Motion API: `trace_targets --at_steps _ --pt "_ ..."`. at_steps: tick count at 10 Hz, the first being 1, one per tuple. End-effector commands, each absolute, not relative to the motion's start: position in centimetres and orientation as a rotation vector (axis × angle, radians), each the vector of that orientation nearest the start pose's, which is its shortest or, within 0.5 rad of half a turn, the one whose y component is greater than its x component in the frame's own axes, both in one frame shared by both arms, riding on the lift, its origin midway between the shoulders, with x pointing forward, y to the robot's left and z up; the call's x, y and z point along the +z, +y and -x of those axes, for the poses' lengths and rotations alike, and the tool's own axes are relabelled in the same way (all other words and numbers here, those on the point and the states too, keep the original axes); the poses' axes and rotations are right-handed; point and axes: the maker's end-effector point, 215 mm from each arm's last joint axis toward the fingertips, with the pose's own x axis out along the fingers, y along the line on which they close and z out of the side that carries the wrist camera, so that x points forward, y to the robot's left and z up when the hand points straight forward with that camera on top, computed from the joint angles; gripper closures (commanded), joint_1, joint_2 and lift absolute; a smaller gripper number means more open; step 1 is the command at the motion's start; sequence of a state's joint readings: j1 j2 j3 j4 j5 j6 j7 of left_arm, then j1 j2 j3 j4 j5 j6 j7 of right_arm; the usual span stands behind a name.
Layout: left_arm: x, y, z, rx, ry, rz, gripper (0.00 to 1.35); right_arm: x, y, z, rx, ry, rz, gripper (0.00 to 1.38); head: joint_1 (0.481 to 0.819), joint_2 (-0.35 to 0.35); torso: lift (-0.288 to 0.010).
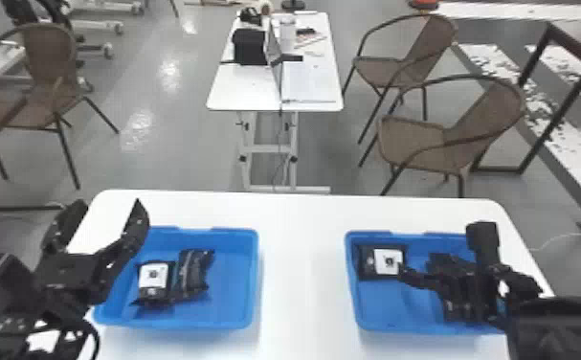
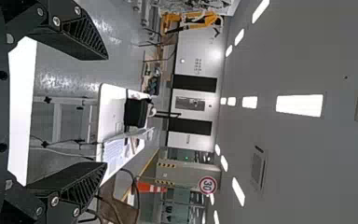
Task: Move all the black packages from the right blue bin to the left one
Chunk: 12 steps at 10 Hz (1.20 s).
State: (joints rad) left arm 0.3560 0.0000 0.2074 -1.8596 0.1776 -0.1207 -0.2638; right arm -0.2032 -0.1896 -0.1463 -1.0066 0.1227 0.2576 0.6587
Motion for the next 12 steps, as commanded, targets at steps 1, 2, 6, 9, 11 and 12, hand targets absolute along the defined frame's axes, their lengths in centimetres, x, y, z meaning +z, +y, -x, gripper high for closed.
trace_targets --at_steps 1,2,6,9,11,12 --pt "-32.7 29.5 -47.8 -0.054 -0.085 0.090 0.24 -58.4 -26.8 -54.6 0.444 0.668 -0.014 0.25 0.695 -0.005 0.000" --pt "-32.7 29.7 -47.7 -0.051 -0.085 0.089 0.24 -59.2 -25.4 -54.6 0.455 0.687 -0.029 0.25 0.695 0.016 0.000" --pt "-33.8 30.4 -47.1 -0.031 -0.068 0.127 0.24 -60.5 -22.9 -56.0 0.465 0.770 0.010 0.25 0.695 0.071 0.000" --pt "-34.2 31.0 -46.4 -0.007 -0.076 0.152 0.24 -61.8 -22.9 -54.9 0.437 0.825 0.001 0.73 0.695 0.083 0.000" --pt "-34.1 31.2 -46.2 -0.002 -0.082 0.150 0.24 -61.7 -22.0 -55.0 0.402 0.804 -0.056 1.13 0.695 0.090 0.000" --pt "-34.1 31.3 -46.1 0.001 -0.085 0.152 0.24 -62.1 -22.2 -54.4 0.396 0.825 -0.079 1.13 0.695 0.095 0.000"
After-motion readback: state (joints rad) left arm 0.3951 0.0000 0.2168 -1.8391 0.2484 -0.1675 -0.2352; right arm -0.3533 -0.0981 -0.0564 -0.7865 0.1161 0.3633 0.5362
